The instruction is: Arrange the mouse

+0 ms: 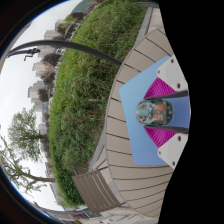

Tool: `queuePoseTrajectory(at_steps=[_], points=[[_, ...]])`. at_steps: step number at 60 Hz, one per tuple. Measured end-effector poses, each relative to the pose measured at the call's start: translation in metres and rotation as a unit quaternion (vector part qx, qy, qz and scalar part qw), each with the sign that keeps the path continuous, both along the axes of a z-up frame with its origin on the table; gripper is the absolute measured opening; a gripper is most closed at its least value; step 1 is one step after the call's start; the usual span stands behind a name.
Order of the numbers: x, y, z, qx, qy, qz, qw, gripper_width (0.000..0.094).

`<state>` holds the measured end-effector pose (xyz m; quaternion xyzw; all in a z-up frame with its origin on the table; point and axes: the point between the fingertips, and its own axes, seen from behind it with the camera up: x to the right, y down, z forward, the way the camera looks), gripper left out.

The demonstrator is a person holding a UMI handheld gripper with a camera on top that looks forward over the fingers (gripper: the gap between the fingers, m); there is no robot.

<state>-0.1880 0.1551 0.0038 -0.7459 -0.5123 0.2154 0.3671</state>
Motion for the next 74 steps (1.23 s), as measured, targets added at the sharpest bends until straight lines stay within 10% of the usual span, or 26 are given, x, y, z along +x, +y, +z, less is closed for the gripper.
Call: queuePoseTrajectory(at_steps=[7,13,47,74], points=[[0.003,-0.004,-0.019,-0.024,-0.001,0.027,0.999,0.0497],[0.018,0.000,-0.003,-0.045,-0.006,0.012,0.999,0.0866],[0.345,-0.088,0.089,-0.061,-0.117,0.041,0.990,0.0863],[0.339,-0.072,0.113,-0.017,-0.075,0.048,0.996,0.0854]])
